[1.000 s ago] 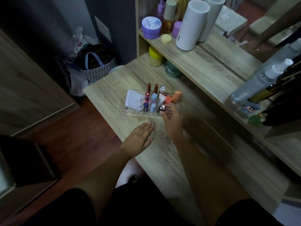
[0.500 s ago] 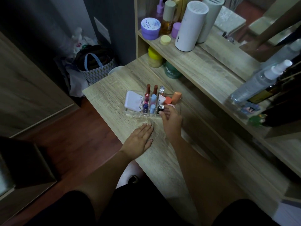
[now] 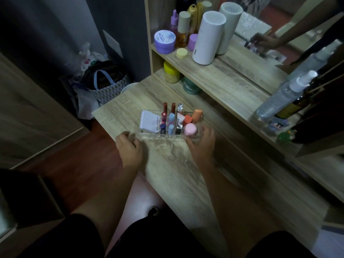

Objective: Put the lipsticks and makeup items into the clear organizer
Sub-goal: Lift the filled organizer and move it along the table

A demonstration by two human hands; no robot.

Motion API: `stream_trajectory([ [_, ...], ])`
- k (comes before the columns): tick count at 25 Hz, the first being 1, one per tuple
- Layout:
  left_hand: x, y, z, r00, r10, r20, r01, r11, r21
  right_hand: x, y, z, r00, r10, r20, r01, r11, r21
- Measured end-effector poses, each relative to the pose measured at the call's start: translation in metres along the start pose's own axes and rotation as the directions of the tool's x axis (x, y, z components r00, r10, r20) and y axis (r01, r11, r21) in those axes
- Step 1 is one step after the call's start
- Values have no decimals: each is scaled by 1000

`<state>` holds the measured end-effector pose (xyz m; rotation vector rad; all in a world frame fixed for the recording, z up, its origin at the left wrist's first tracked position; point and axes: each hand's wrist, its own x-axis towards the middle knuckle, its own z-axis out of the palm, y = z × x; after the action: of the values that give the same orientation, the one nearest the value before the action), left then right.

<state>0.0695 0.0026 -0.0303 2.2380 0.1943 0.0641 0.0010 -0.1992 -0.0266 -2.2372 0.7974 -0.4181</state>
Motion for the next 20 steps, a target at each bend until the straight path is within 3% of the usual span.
stream_trajectory([
  [3, 17, 8, -1, 971, -163, 175, 179, 981, -81, 1, 10, 1, 990, 99, 102, -92, 993, -71],
  [5, 22, 11, 0, 943, -153, 295, 189, 977, -99, 4, 13, 3, 961, 185, 204, -189, 982, 2],
  [8, 33, 13, 3, 913, -123, 388, 177, 978, -107, 15, 13, 5, 950, 187, 250, -209, 976, 67],
  [12, 37, 13, 9, 900, -72, 429, 149, 978, -148, 24, 11, 3, 942, 179, 285, -220, 968, 118],
  [20, 34, 18, 12, 909, -46, 414, 128, 977, -173, 7, 15, -10, 968, 158, 197, -193, 966, 170],
])
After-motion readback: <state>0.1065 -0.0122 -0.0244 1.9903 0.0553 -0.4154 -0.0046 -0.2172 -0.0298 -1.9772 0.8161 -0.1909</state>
